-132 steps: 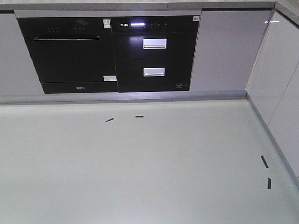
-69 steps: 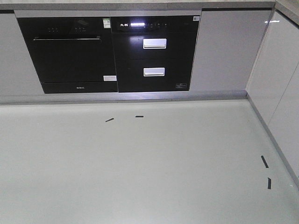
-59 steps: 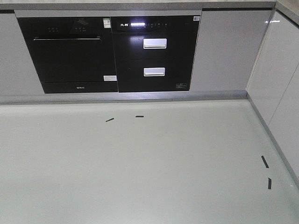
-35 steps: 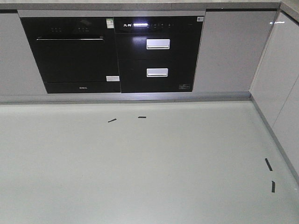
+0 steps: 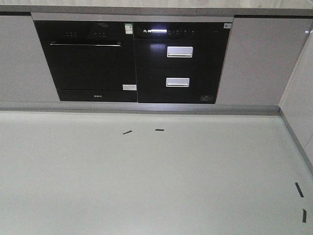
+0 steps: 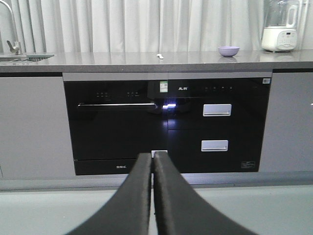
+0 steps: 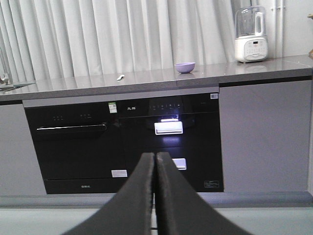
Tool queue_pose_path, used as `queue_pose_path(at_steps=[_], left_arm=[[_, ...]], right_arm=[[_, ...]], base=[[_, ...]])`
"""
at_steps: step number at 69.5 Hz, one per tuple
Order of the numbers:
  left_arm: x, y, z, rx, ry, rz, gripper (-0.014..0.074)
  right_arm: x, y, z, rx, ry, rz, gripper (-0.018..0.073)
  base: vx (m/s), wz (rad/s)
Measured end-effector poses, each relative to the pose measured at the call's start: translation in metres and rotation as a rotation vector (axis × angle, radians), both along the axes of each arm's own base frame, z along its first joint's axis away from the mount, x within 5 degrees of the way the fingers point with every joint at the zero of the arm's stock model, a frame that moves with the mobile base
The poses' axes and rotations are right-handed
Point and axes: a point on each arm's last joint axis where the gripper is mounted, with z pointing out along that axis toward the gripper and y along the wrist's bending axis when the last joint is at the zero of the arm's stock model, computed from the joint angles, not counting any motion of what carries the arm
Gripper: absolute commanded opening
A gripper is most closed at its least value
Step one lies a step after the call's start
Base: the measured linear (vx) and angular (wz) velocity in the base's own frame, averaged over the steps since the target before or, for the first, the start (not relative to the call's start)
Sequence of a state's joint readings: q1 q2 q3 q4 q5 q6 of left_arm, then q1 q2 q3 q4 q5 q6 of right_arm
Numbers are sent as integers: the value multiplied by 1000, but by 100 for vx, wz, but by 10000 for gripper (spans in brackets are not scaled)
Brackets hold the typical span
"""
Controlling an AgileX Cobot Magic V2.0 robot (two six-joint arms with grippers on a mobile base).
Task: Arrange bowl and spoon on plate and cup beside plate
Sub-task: 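Drive the base toward the counter with the spoon and bowl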
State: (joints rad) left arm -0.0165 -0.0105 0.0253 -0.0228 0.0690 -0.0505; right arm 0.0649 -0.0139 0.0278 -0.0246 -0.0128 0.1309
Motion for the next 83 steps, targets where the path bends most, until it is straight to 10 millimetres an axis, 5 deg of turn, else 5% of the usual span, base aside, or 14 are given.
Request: queue_pose_path(at_steps=[83], left_arm=[[0,0,0,0,0,0,-6]], right_arm=[[0,0,0,0,0,0,-6]], base=[[8,-5]])
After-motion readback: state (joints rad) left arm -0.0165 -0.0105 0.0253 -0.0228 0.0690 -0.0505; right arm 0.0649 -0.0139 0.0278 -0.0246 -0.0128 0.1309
